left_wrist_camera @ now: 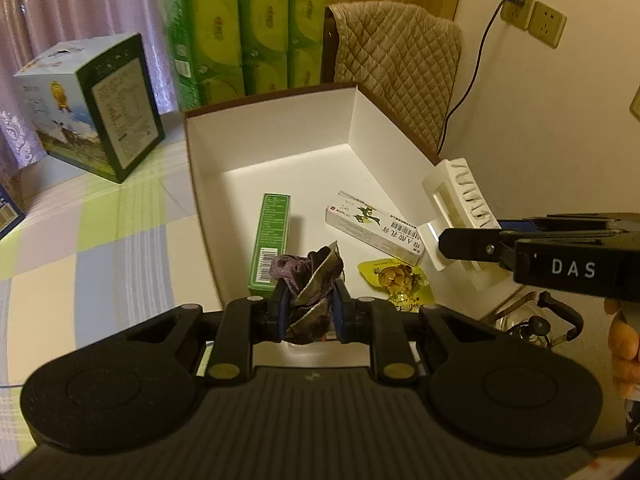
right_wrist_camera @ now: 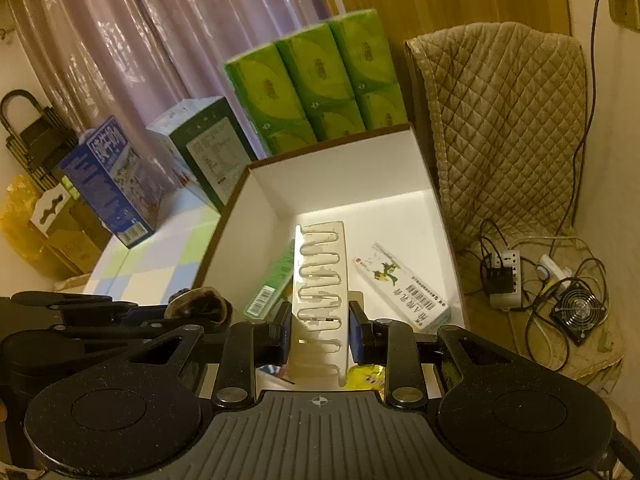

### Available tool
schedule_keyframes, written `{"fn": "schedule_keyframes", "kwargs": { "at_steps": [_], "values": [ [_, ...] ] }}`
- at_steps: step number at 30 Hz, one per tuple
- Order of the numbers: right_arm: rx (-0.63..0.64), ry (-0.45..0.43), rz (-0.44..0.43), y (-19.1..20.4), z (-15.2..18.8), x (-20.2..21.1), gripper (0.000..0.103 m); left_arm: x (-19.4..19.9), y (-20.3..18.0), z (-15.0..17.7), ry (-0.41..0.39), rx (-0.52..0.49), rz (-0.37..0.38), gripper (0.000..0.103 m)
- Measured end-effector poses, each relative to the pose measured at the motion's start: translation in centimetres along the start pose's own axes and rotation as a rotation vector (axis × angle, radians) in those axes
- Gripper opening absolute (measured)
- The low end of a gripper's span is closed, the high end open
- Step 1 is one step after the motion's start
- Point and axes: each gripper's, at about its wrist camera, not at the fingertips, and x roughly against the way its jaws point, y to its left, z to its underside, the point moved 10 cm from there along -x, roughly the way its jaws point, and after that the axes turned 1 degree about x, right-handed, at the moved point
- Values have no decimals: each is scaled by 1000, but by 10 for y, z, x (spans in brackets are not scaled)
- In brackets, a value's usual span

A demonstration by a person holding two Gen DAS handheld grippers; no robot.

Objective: Organize objects
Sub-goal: 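Carry the wrapper and white tray over the cardboard box, then lower the wrapper and tray into the box and open both tools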

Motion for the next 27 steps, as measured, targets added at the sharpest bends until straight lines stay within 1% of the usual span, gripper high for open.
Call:
{"fn": "schedule_keyframes", "kwargs": {
  "at_steps": [15,24,27],
  "values": [
    [36,122,21,-27,-4,-70,25,-72,-4,-19,94,-19,-3,18],
    [37,135,26,-34,-10,-87,25,-97,-2,-29,108,-27,-12,20],
    [34,137,26,-36,-11,-89,25,-100,-2,-31,106,-30,-9,24]
  ]
}}
